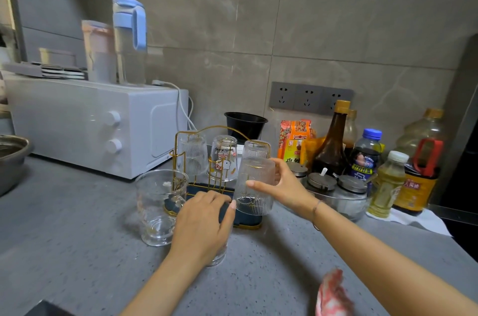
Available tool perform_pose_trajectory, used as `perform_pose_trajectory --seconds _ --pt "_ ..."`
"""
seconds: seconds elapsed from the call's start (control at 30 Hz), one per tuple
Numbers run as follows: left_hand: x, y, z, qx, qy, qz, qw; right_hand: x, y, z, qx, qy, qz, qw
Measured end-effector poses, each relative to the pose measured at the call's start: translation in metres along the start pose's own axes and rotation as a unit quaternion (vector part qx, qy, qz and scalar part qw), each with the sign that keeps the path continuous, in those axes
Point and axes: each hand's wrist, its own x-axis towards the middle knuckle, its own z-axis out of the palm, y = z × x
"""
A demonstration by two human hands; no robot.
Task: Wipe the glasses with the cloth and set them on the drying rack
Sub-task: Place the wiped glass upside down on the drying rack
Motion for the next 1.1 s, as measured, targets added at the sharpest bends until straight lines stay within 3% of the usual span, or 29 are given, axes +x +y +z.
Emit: perform_pose_trajectory --seconds 0.63,1.1 --pt "0.0 0.002 -0.002 0.009 -0.023 -0.011 1.0 -0.002 -0.002 -0.009 -0.011 -0.035 0.018 0.999" --pt "-0.001 0.007 -0.013 0.018 -0.041 0.004 0.999 -0.037 0.003 -0.038 -0.021 0.008 0.023 0.999"
